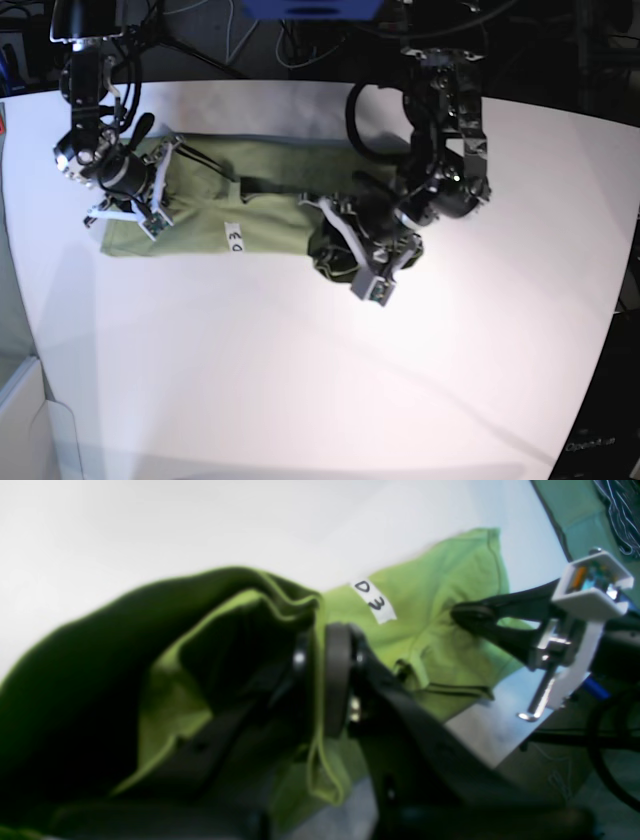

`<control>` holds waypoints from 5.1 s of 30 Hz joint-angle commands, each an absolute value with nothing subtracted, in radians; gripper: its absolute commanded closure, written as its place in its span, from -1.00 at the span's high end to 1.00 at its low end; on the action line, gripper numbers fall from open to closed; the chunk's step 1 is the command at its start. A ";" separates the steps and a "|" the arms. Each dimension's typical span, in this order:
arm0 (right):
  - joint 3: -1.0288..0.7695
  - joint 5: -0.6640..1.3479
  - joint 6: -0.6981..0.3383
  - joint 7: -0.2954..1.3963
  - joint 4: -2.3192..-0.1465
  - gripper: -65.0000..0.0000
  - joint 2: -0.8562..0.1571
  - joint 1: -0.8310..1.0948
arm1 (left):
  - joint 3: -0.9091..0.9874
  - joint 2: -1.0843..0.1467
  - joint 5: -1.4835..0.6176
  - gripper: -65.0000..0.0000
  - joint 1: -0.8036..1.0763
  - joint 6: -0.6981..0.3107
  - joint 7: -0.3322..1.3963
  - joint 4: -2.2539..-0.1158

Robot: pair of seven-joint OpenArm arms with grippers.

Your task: Fold the T-shirt properly

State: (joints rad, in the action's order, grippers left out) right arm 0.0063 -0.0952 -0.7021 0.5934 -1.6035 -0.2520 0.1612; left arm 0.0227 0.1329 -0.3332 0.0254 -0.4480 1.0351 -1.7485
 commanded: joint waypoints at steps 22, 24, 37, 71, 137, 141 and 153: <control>0.004 -0.091 -0.698 0.587 -1.616 -1.00 -0.262 0.153 | -0.059 0.139 -0.357 -0.18 0.012 -0.466 1.009 -1.778; 0.004 -0.091 -0.698 0.587 -1.615 -1.00 -0.262 0.153 | -0.059 0.137 -0.358 0.04 0.012 -0.466 1.009 -1.779; 0.004 -0.091 -0.698 0.588 -1.615 -1.00 -0.262 0.153 | 0.021 0.059 -0.576 -0.05 0.031 -0.455 1.017 -1.929; 0.005 -0.091 -0.698 0.588 -1.613 -1.00 -0.262 0.153 | 0.219 0.065 -0.582 -0.92 -0.004 -0.300 0.943 -1.758; 0.039 -0.091 -0.698 0.590 -1.615 -1.00 -0.262 0.157 | -0.010 -0.047 -0.651 -0.92 -0.045 -0.300 0.881 -1.362; 0.039 -0.091 -0.698 0.590 -1.632 -1.00 -0.266 0.159 | -0.010 -0.050 -0.647 -0.92 -0.042 -0.302 0.874 -1.340; 0.039 -0.091 -0.698 0.670 -1.853 -1.00 -0.283 0.163 | -0.004 -0.074 -0.645 -0.92 -0.027 -0.302 0.869 -1.339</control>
State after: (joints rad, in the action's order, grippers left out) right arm 0.0444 -0.0986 -0.7013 0.6857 -1.8366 -0.2741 0.1749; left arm -0.0086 -0.0654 -0.6441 -0.0170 -0.2993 0.8742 -1.3273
